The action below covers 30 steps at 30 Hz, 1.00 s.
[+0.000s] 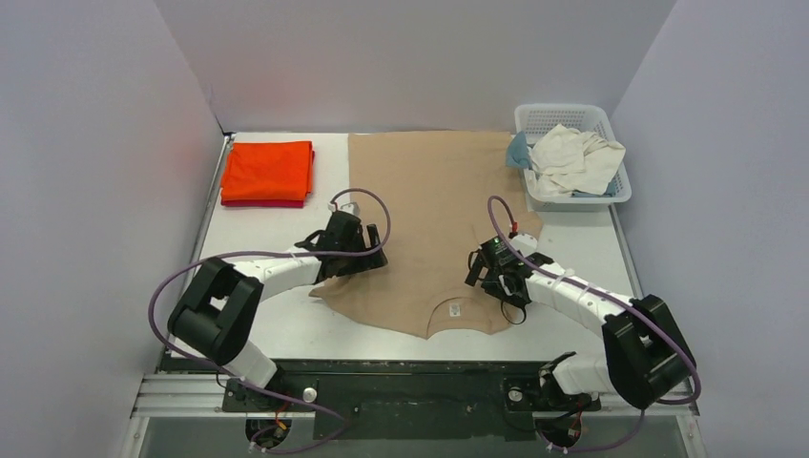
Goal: Fold and stack the t-shirts
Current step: Flatten out the tshirt
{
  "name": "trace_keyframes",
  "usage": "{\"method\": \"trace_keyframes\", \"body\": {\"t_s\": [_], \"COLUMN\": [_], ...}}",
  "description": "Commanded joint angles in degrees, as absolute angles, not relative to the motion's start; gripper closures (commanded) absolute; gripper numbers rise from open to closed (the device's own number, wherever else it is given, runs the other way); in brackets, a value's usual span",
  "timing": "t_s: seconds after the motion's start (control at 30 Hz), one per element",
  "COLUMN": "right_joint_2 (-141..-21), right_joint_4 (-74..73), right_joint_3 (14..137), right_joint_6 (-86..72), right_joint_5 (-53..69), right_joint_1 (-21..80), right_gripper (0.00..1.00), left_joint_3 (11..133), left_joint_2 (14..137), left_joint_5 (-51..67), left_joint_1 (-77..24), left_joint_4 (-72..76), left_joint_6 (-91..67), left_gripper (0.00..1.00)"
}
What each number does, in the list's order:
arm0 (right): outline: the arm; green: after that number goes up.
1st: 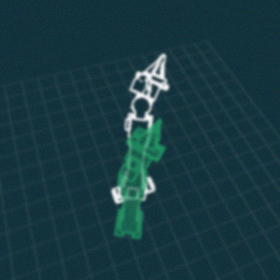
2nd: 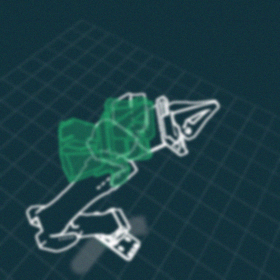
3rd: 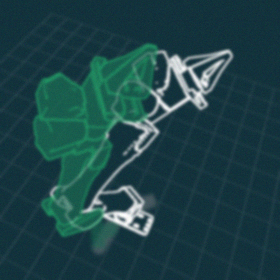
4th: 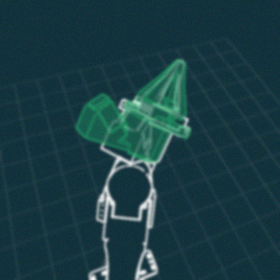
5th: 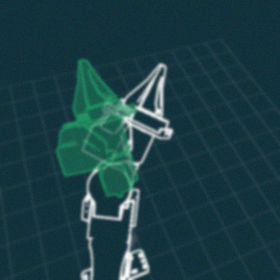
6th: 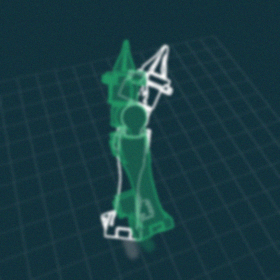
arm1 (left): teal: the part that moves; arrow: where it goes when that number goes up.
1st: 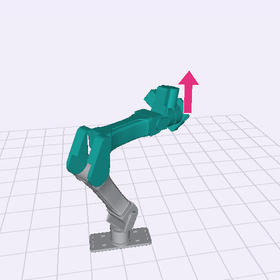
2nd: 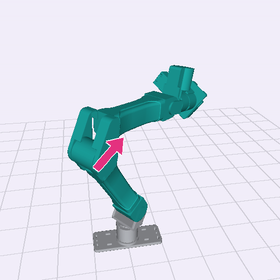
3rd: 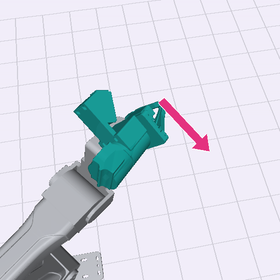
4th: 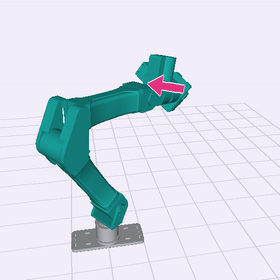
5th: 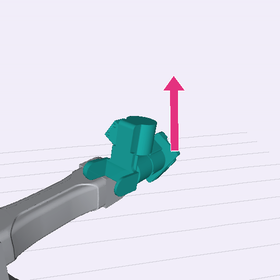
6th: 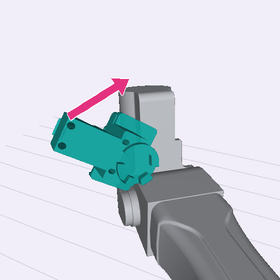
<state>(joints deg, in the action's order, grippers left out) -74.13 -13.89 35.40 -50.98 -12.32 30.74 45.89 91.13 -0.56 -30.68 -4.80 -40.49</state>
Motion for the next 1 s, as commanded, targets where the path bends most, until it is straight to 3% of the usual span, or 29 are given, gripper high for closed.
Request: {"method": "trace_keyframes", "body": {"t_s": [0.0, 0.17, 0.27, 0.33, 0.47, 0.6, 0.7, 0.97], "right_joint_2": [-78.7, -86.2, -93.5, -98.2, -104.8, -105.3, -101.2, -81.8], "right_joint_4": [-13.7, -15.2, -19.3, -21.6, -24.2, -31.6, -36.0, -37.6], "right_joint_3": [36.7, 43.6, 51.3, 57.5, 67.8, 77.2, 77.2, 62.3], "right_joint_6": [-51.4, -47.5, -42.9, -39.5, -32.5, -30.4, -31.5, -39.4], "right_joint_5": [-10.7, -9.4, -6.9, -5.1, -4.3, -13.7, -21.3, -22.0], "right_joint_1": [27.6, 26.7, 26.1, 25.6, 25.1, 24.5, 24.4, 30.4], "right_gripper": [0.06, 0.06, 0.06, 0.06, 0.06, 0.06, 0.05, 0.05], "left_joint_3": [39.8, 31.7, 30.1, 31.6, 40.5, 50.7, 55.2, 64.7], "left_joint_2": [88.2, 79.6, 75.8, 74.2, 73.8, 74.8, 74.6, 84.0], "left_joint_5": [0.9, 2.8, 10.7, 14.2, 6.4, -2.0, -6.4, -7.2], "left_joint_1": [-34.0, -40.8, -51.5, -57.6, -62.0, -60.4, -55.8, -30.8], "left_joint_4": [-4.9, -9.1, -6.7, -4.5, -14.7, -20.9, -23.0, -18.2], "left_joint_6": [-41.5, -48.4, -51.8, -53.4, -49.2, -44.0, -41.5, -35.5], "left_gripper": [0.10, 0.10, 0.10, 0.10, 0.10, 0.10, 0.09, 0.09]}}
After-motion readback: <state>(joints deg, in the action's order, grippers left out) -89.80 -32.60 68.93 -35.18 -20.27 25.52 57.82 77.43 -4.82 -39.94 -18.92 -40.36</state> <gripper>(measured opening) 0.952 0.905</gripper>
